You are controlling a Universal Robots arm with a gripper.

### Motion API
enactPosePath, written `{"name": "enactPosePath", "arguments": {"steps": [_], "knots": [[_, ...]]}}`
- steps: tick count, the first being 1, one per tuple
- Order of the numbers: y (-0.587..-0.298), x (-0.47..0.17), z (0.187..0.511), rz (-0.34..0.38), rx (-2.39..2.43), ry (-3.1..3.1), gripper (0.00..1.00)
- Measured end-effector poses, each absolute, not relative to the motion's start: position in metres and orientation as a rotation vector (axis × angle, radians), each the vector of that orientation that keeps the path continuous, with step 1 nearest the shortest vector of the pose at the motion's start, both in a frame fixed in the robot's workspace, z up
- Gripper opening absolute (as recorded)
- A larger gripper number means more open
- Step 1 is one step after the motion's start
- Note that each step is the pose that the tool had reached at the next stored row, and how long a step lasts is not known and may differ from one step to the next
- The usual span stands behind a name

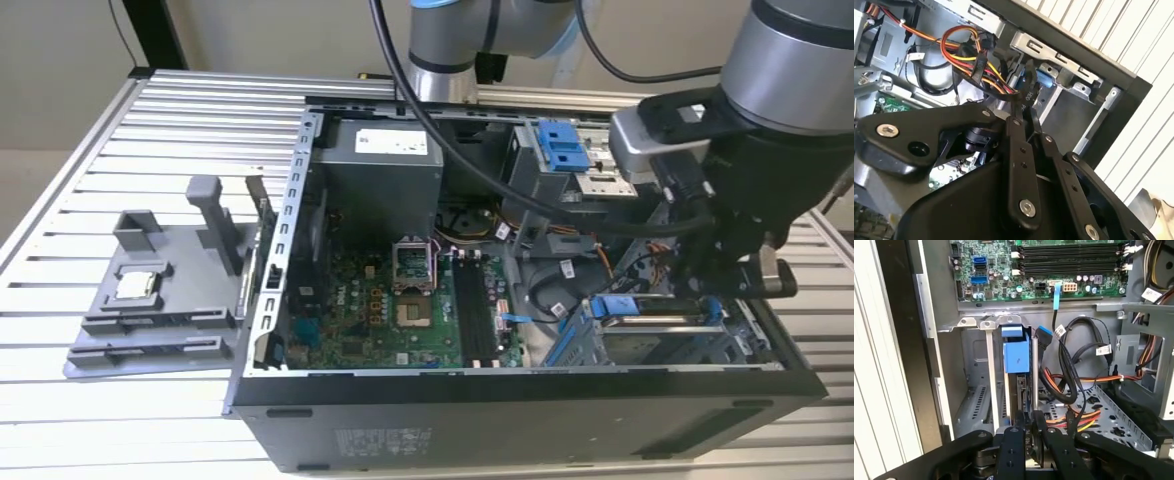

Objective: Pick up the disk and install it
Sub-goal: 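Insert the first disk wire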

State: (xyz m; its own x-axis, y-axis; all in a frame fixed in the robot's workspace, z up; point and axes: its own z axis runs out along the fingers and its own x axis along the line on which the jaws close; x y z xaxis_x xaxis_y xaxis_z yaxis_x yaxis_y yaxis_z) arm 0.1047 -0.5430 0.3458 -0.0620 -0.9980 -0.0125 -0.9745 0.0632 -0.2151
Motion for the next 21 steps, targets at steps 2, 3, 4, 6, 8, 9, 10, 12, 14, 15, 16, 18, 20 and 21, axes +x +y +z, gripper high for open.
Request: {"name": "enactPosePath", "arguments": {"steps": [2, 3, 4, 6, 8, 9, 10, 12, 14, 15, 16, 18, 20, 21], "knots": [[-0.544, 0.100, 0.346, -0.240, -2.027, 2.160, 0.00], [-0.544, 0.098, 0.345, -0.250, -2.021, 2.153, 0.00], [-0.544, 0.096, 0.345, -0.261, -2.015, 2.146, 0.00], [-0.544, 0.094, 0.344, -0.277, -2.008, 2.133, 0.00], [-0.544, 0.092, 0.342, -0.281, -2.009, 2.126, 0.00], [-0.544, 0.092, 0.341, -0.282, -2.010, 2.125, 0.00], [-0.544, 0.092, 0.340, -0.282, -2.010, 2.124, 0.00], [-0.544, 0.091, 0.336, -0.284, -2.012, 2.119, 0.00], [-0.544, 0.091, 0.334, -0.288, -2.013, 2.111, 0.00], [-0.544, 0.091, 0.333, -0.293, -2.012, 2.105, 0.00], [-0.544, 0.091, 0.332, -0.299, -2.012, 2.099, 0.00], [-0.544, 0.091, 0.331, -0.307, -2.013, 2.085, 0.00], [-0.544, 0.091, 0.331, -0.307, -2.020, 2.077, 0.00], [-0.544, 0.090, 0.331, -0.306, -2.023, 2.074, 0.00]]}}
